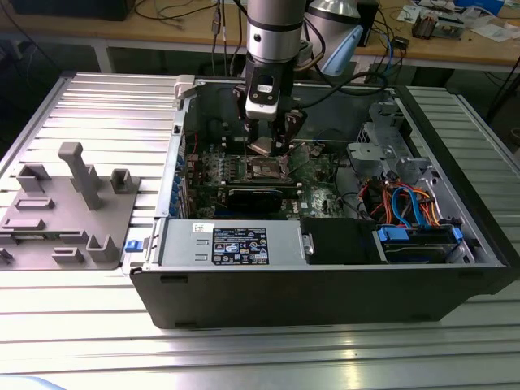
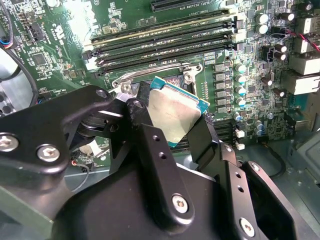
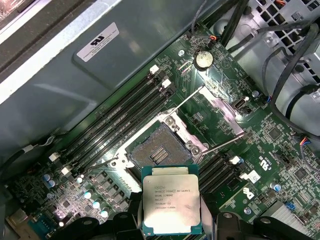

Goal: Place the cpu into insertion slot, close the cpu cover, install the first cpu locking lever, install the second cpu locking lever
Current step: 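Place the cpu into insertion slot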

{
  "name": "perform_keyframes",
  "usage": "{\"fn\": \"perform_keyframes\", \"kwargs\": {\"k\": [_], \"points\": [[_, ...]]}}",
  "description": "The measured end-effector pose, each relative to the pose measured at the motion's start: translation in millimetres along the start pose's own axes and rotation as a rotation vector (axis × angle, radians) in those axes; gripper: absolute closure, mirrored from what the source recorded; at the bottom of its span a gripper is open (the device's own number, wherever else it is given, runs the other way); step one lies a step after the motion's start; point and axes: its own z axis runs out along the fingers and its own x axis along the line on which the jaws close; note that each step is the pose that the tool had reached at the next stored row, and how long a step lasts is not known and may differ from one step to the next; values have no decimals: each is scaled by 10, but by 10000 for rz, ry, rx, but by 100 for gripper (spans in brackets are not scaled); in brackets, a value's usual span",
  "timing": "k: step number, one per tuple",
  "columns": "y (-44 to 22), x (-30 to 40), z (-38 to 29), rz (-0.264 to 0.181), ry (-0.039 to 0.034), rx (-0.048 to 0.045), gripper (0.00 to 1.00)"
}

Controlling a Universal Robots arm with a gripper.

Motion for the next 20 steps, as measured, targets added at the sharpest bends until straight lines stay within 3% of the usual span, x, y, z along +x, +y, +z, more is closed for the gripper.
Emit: {"fn": "perform_keyframes", "kwargs": {"k": [20], "points": [[0, 0, 6, 105, 0, 2, 45]]}}
